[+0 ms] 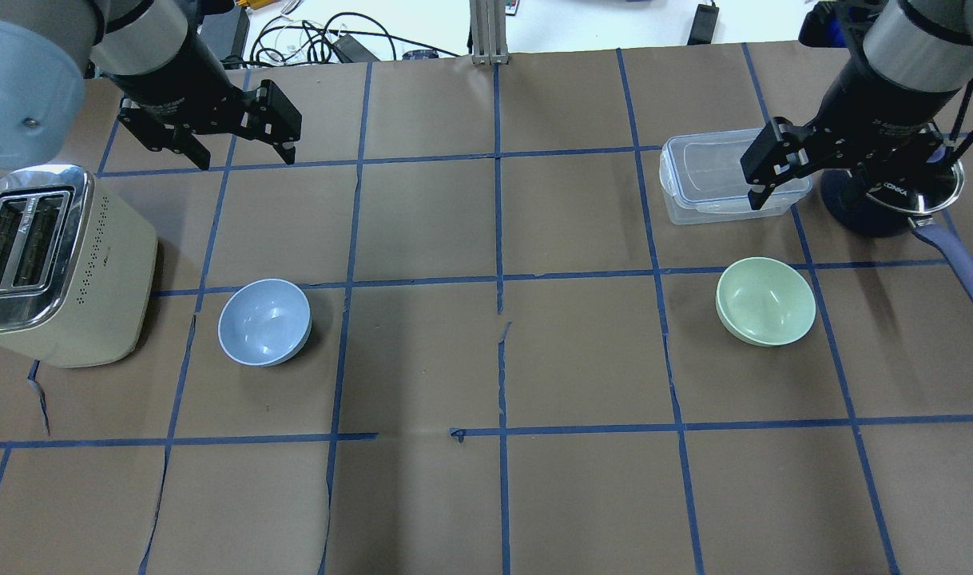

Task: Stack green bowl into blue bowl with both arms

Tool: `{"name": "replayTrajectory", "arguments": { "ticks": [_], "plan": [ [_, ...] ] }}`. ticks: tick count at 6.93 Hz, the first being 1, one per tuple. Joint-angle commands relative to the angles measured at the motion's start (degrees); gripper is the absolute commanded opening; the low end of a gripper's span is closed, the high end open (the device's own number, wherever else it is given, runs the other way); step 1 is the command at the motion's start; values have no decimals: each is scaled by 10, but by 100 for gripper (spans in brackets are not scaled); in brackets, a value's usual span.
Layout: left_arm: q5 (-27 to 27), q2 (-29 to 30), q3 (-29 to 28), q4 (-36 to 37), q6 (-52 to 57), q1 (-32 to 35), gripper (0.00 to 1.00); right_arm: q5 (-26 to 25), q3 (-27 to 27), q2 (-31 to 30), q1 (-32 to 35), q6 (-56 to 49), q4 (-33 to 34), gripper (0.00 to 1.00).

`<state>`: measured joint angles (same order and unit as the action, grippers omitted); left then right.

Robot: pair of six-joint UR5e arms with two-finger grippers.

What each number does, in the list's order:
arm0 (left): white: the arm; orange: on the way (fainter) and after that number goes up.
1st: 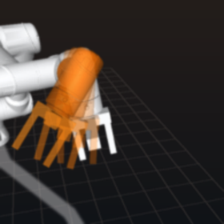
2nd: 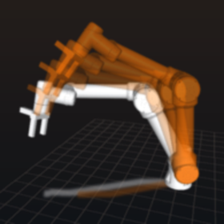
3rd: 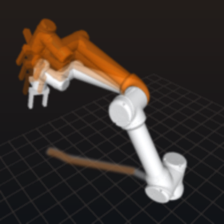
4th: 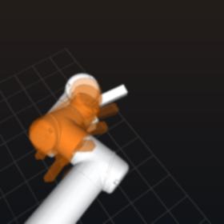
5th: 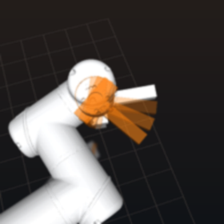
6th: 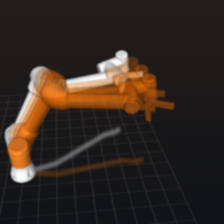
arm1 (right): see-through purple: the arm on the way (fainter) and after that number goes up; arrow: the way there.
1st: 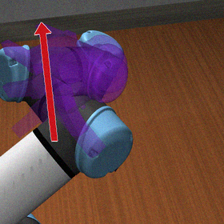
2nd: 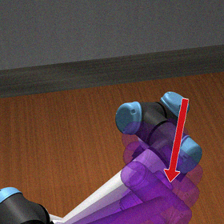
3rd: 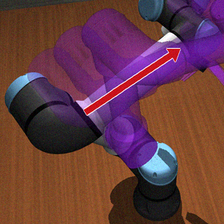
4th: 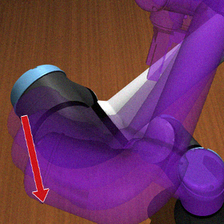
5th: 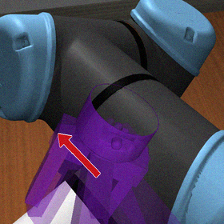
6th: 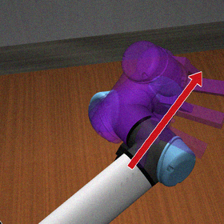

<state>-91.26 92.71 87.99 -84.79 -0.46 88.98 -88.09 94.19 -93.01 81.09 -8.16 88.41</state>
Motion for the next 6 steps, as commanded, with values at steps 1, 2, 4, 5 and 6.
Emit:
{"name": "replayTrajectory", "arguments": {
  "ticks": [1,2,4,5,6],
  "plan": [
    [0,4,1,13,-15,0,100,-5,-1,-1,29,41,5,100],
    [1,6,0,15,-15,0,100,-4,-2,-4,29,42,7,100],
    [1,-1,0,15,-15,0,100,-2,-1,-16,31,43,6,100],
    [0,3,0,15,-15,0,100,-4,0,-22,31,44,4,100],
    [1,6,0,14,-17,1,100,-3,3,-24,31,46,2,100]
  ]
}}
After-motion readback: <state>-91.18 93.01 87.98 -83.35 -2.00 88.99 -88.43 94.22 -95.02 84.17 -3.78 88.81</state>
